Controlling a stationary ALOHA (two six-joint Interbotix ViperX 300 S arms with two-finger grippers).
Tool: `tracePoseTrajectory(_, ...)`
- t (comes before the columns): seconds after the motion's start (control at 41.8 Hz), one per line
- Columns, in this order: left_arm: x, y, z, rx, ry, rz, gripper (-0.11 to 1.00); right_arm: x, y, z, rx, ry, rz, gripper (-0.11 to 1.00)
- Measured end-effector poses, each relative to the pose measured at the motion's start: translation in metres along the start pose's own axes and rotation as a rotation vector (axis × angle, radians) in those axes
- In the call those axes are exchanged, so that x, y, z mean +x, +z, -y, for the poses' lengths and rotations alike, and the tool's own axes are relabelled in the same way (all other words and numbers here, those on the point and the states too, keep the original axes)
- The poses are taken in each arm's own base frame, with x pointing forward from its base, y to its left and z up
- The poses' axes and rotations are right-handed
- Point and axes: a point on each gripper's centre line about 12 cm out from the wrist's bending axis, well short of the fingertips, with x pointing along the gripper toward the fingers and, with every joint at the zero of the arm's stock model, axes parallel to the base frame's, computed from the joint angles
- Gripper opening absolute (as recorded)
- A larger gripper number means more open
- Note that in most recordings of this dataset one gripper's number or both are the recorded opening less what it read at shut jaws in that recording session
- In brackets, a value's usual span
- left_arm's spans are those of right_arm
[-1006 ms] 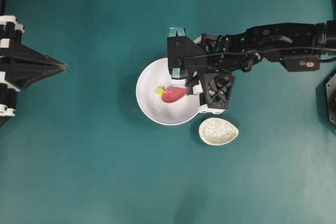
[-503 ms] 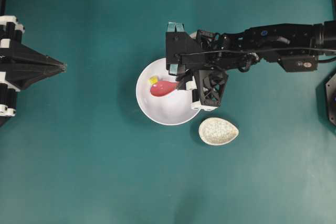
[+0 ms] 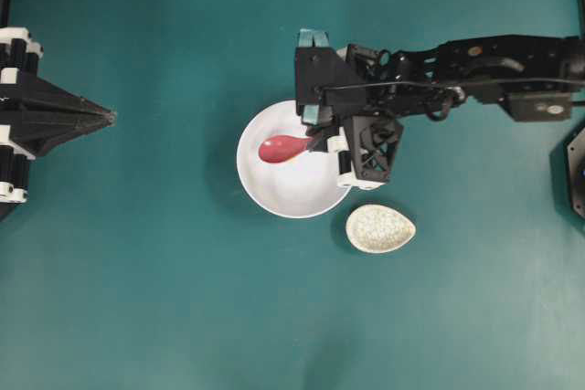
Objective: Scoop the yellow hexagonal prism block from the bowl with a spoon using the right arm.
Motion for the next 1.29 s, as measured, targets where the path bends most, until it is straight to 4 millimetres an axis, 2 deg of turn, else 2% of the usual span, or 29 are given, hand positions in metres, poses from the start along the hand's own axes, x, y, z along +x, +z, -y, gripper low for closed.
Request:
tracePoseTrajectory(0.12, 0.000, 0.000, 0.000, 0.000, 0.000, -0.002, 0.00, -0.009, -0.001, -0.003, 0.012, 0.015, -0.020, 0.23)
tracePoseTrajectory(0.503, 0.000, 0.000, 0.000, 0.000, 0.000, 0.000, 0.00, -0.013, -0.024, -0.012, 0.126, 0.078, -0.231, 0.23)
tracePoseTrajectory(0.647, 0.000, 0.000, 0.000, 0.001, 0.000, -0.002, 0.00, -0.016, -0.022, -0.014, 0.146, 0.094, -0.278, 0.23)
tracePoseTrajectory(0.982, 0.000, 0.000, 0.000, 0.000, 0.000, -0.002, 0.00, -0.010, -0.012, -0.016, 0.142, 0.132, -0.391, 0.23)
tracePoseTrajectory(1.293, 0.000, -0.001, 0.000, 0.000, 0.000, -0.003, 0.00, -0.006, -0.011, -0.007, 0.159, 0.094, -0.435, 0.23)
